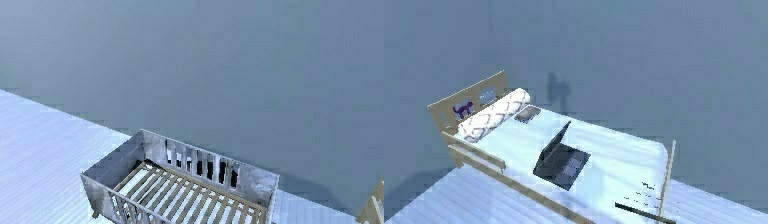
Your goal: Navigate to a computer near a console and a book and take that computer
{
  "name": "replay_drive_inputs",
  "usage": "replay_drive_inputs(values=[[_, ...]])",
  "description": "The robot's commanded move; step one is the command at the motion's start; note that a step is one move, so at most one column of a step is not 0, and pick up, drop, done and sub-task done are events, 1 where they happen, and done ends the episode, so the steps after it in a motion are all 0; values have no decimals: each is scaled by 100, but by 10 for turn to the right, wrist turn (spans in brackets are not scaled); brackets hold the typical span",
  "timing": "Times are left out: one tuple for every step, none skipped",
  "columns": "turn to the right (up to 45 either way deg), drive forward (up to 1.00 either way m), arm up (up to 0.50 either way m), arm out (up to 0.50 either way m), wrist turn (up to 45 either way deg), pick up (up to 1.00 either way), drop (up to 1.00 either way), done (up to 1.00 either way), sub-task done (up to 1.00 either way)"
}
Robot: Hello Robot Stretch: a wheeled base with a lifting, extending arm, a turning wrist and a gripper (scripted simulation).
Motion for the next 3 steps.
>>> replay_drive_inputs(values=[[0,0,0,42,0,0,0,0,0],[0,0,0,0,450,0,0,0,0],[0,0,0,0,450,0,0,0,0]])
